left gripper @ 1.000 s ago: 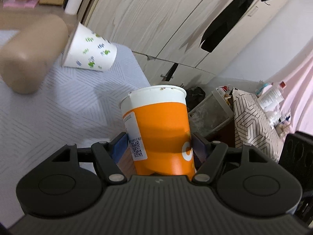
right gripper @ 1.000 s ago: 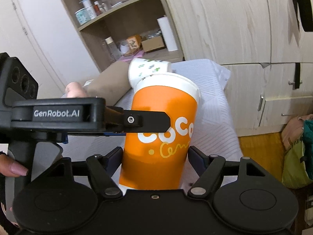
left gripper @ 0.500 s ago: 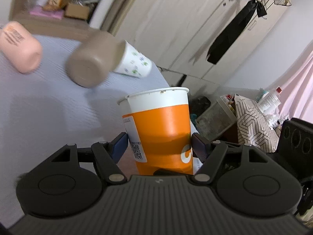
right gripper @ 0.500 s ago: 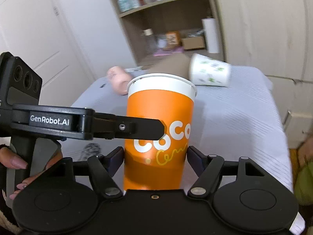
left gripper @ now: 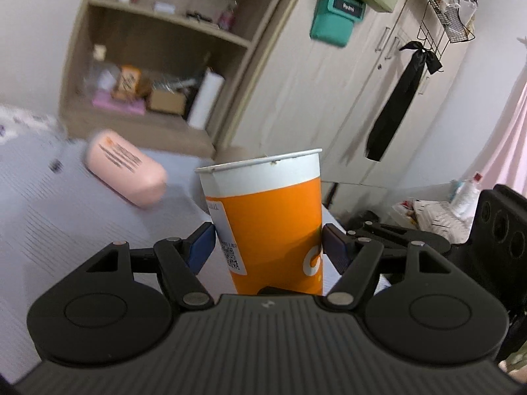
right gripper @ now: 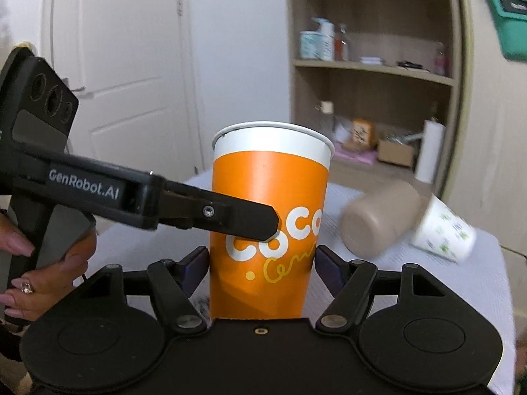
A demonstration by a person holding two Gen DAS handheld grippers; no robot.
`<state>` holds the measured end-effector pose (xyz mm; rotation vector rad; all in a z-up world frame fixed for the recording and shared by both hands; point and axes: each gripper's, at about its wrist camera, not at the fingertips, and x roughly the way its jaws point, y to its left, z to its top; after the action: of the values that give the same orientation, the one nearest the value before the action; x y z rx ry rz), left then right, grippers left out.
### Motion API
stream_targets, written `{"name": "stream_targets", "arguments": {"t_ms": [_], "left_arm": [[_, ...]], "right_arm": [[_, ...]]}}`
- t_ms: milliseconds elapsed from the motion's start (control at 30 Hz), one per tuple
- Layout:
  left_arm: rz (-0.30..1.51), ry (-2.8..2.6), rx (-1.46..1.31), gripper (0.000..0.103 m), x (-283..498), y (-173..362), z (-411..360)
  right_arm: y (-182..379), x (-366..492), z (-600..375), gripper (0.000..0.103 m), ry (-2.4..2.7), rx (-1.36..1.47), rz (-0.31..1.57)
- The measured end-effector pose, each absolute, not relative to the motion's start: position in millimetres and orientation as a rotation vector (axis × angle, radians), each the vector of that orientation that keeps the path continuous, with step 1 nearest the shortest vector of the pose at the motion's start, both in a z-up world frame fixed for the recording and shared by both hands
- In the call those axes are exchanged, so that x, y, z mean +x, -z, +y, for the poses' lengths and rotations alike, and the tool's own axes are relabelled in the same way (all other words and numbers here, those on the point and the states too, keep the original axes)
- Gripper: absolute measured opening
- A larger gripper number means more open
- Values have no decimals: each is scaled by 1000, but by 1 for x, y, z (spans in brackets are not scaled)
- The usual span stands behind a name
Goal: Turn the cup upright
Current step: 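Lower the upright orange cup onto the table with the right tool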
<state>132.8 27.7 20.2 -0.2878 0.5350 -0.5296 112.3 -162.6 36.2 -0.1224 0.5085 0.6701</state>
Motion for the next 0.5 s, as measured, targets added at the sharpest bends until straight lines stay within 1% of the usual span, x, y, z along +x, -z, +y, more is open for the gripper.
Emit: {"name": "stream_targets", "arguments": {"t_ms": [167,367,500], "left_arm": [[492,506,-239,70,137,-32,41],[462,504,-199,69,149,-31,48],[496,530,-253,70,164,-21,52]], "right_arm": [[-39,117,-146,76,-670,-172,422],[-29,124,-127,76,-631,-273,332],[-17,136,-120,76,-590,-301,355]]}}
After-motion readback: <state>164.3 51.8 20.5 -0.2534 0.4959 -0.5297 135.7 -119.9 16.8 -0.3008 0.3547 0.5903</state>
